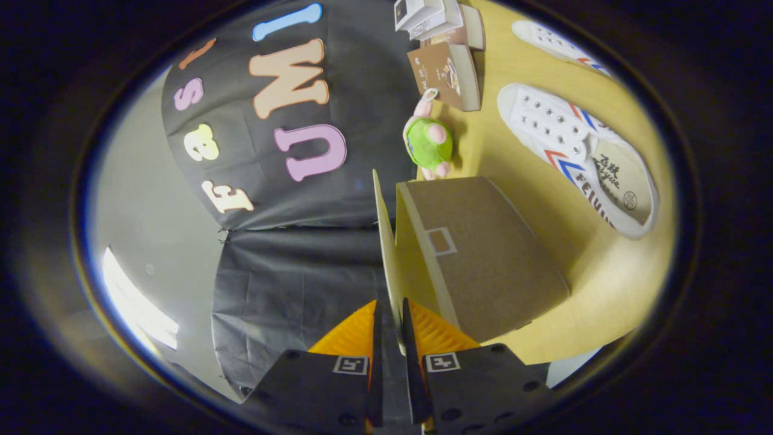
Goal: Open the storage box then place both shoes into the box .Put the left shoe in first, then the right shoe, with the right side of both shoes facing outward in a uniform manner.
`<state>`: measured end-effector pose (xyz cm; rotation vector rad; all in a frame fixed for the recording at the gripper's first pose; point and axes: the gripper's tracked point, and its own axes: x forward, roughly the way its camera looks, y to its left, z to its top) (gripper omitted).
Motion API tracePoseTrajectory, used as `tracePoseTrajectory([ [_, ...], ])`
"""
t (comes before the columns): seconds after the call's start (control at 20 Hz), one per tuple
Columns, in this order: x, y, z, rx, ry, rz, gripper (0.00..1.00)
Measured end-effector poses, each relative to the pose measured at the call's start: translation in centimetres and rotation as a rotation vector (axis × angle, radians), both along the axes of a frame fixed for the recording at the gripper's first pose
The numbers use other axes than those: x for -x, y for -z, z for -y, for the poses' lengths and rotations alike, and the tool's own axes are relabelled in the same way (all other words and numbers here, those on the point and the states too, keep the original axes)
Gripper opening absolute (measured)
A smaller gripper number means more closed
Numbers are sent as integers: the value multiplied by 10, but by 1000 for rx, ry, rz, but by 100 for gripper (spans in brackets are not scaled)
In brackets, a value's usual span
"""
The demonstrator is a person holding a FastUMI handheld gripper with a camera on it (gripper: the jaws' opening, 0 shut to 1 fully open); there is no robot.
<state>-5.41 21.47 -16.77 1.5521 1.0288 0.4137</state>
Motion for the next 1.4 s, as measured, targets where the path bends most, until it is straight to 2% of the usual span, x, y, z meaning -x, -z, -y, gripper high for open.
tracePoseTrajectory([
  [0.05, 1, -3, -2, 18, -25, 25, 20],
  [0.1, 4, 0, 26, 93, -37, 44, 20],
  [0.15, -6, 8, 3, 157, -41, 65, 12],
  [0.2, -4, 5, 3, 166, -54, 84, 3],
  [0.4, -11, -14, -3, 234, -105, 145, 3],
  [0.7, -24, -57, -25, 419, -215, 356, 3],
  [1.0, -31, -92, -63, 410, -257, 459, 3],
  [1.4, -31, -125, -118, 377, -298, 530, 3],
])
